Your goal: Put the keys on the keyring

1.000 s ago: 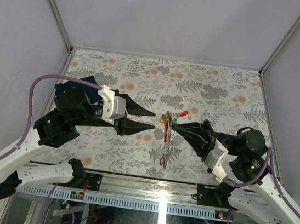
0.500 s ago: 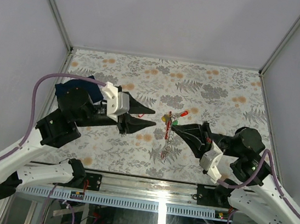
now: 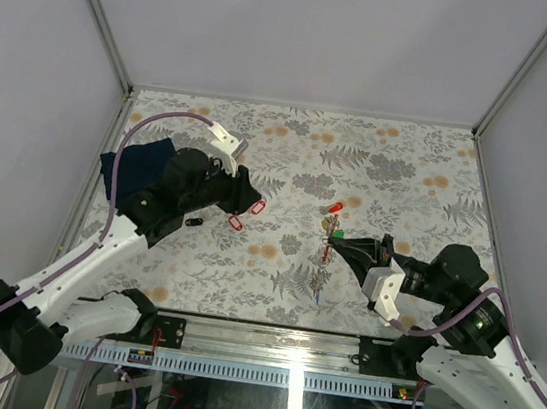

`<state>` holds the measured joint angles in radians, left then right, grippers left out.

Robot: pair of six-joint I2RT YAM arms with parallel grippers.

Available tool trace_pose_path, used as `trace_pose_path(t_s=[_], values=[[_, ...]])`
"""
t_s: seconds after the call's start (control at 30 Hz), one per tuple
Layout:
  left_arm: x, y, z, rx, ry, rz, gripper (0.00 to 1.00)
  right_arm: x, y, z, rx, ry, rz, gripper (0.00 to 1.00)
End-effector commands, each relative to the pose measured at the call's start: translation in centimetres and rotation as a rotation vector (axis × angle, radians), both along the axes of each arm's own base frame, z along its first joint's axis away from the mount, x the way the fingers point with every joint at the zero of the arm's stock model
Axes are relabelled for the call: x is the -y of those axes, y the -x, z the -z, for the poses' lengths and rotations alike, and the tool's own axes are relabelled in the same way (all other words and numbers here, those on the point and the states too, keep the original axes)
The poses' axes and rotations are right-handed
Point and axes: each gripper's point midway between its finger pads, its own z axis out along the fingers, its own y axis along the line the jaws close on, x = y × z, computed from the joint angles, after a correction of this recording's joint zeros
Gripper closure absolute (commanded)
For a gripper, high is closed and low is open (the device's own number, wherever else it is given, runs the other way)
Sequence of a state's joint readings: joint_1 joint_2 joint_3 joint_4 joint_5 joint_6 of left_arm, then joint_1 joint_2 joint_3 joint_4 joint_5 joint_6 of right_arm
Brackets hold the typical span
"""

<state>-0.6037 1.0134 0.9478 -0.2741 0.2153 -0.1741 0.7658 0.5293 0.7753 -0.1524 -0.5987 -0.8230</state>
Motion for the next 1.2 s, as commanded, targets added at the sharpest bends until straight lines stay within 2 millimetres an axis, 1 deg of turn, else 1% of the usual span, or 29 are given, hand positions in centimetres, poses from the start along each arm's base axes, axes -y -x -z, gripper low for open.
trace_pose_path(t_s=[0.0, 0.1, 0.2, 0.27, 0.37, 0.53, 0.77, 0.93, 0.97, 1.1, 1.17], values=[[-2.2, -2.4, 3.3, -0.115, 0.014, -0.175, 0.61, 1.0, -0.4, -2.0, -0.062, -0.056, 0.076, 1.0], [-3.4, -3.6, 5.6, -0.165, 0.022, -0.256, 0.61, 1.0, -0.6, -1.3, -0.128, -0.038, 0.093, 1.0], [-4.1, -4.7, 7.6, -0.199, 0.025, -0.305, 0.61, 1.0, -0.7, -1.0, -0.163, -0.036, 0.105, 1.0], [-4.1, -5.6, 9.5, -0.234, 0.002, -0.331, 0.6, 0.9, -0.8, -0.9, -0.175, -0.039, 0.106, 1.0], [-3.8, -7.0, 11.3, -0.269, -0.022, -0.362, 0.6, 0.9, -1.0, -0.8, -0.209, -0.047, 0.119, 1.0], [-4.2, -9.8, 13.6, -0.297, -0.034, -0.486, 0.59, 1.0, -1.4, -0.8, -0.283, -0.066, 0.155, 1.0], [-3.9, -12.1, 15.8, -0.282, -0.031, -0.656, 0.54, 1.1, -1.7, -0.6, -0.314, -0.082, 0.179, 1.0], [-2.9, -12.9, 18.1, -0.308, -0.091, -0.727, 0.5, 1.2, -1.7, -0.3, -0.319, -0.081, 0.183, 1.0], [-2.8, -12.9, 18.9, -0.32, -0.11, -0.739, 0.49, 1.2, -1.7, -0.3, -0.318, -0.082, 0.183, 1.0], [-2.7, -12.6, 20.3, -0.345, -0.138, -0.781, 0.49, 1.3, -1.5, -0.2, -0.316, -0.088, 0.181, 1.0], [-2.7, -12.3, 20.9, -0.363, -0.133, -0.79, 0.51, 1.4, -1.5, -0.2, -0.315, -0.09, 0.18, 1.0]])
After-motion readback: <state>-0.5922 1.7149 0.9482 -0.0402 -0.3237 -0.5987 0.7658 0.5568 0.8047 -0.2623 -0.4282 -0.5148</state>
